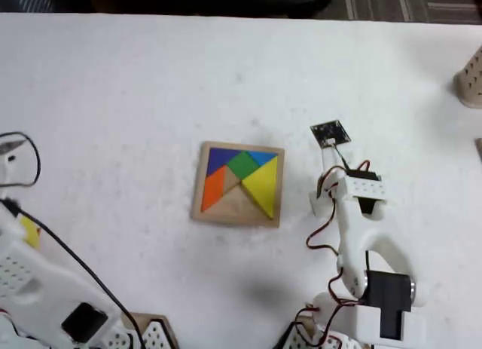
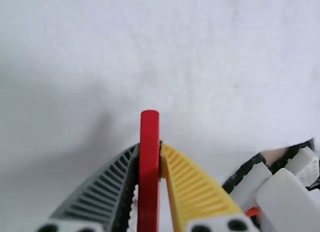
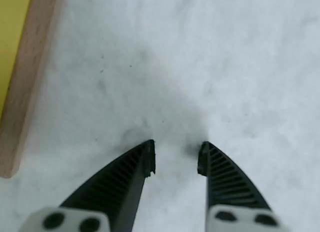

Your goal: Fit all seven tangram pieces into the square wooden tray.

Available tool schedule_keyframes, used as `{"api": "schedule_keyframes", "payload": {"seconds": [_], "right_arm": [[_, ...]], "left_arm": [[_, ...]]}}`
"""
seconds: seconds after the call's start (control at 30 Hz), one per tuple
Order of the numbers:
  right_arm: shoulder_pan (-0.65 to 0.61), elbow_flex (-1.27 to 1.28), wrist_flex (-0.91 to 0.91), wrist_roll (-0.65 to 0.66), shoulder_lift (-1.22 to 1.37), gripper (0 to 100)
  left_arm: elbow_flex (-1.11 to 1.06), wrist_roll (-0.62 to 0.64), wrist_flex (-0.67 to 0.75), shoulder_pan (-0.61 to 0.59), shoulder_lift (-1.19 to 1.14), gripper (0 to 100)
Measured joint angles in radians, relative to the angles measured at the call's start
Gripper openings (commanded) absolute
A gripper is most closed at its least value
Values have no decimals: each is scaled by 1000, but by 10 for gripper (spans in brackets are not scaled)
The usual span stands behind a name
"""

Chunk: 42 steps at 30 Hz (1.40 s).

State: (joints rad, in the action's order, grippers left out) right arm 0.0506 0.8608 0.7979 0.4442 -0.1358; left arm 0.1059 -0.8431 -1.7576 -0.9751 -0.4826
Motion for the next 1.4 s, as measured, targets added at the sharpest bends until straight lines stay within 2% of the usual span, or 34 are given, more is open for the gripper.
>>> {"api": "schedule_keyframes", "payload": {"seconds": [0.27, 0.43, 0.63, 0.8, 0.93, 1.03, 1.17, 1.27, 1.4], "right_arm": [[0, 0, 0, 0, 0, 137], [0, 0, 0, 0, 0, 137], [0, 0, 0, 0, 0, 137], [0, 0, 0, 0, 0, 137], [0, 0, 0, 0, 0, 137], [6, 0, 0, 0, 0, 137], [6, 0, 0, 0, 0, 137], [6, 0, 0, 0, 0, 137], [6, 0, 0, 0, 0, 137]], "left_arm": [[23, 212, -5, 226, 3, 20], [23, 325, -6, 394, 106, 20], [23, 417, -8, 657, 278, 21], [23, 523, 17, 911, 330, 21], [23, 532, 97, 1105, 330, 21], [2, 443, 172, 1234, 330, 21], [-32, 425, 253, 1366, 330, 21], [-80, 454, 295, 1433, 330, 22], [-167, 575, 381, 1475, 330, 21]]}}
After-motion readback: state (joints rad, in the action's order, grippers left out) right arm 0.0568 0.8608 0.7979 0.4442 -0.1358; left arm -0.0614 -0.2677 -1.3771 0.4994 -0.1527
